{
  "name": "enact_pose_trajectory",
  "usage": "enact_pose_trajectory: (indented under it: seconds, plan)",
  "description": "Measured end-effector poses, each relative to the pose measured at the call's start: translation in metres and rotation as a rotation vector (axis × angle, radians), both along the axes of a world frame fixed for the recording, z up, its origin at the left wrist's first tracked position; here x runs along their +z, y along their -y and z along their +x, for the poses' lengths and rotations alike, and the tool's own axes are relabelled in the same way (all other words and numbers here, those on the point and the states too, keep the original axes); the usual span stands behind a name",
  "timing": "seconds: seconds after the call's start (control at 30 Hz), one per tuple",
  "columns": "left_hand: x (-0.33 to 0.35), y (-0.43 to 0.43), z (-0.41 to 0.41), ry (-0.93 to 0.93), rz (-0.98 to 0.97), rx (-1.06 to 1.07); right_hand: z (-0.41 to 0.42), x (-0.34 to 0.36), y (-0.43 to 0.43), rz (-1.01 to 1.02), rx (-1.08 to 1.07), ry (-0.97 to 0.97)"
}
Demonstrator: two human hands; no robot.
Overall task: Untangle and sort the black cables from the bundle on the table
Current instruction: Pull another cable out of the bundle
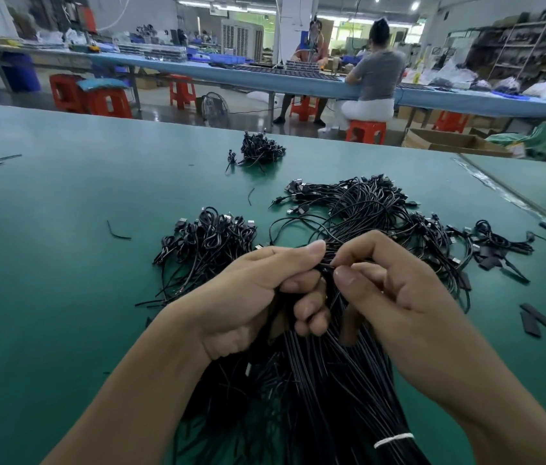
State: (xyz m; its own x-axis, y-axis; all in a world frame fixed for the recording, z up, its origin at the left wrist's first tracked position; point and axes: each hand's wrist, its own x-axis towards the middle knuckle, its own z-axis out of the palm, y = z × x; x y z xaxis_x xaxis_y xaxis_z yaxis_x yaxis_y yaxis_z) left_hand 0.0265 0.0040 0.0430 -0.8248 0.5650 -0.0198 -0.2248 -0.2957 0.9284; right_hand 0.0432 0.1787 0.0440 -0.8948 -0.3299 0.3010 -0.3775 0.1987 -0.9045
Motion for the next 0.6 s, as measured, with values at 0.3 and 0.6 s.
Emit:
enact_pose_trajectory:
  seconds: [0.3,0.6]
  plan:
    - [-0.005,0.001,-0.001,-0.021,-0.049,0.027,-0.002,-0.003,0.000,0.075,-0.004,-0.101]
    - [-0.010,-0.003,-0.005,-0.127,-0.254,0.134,0.003,-0.003,0.007,0.360,-0.219,-0.249]
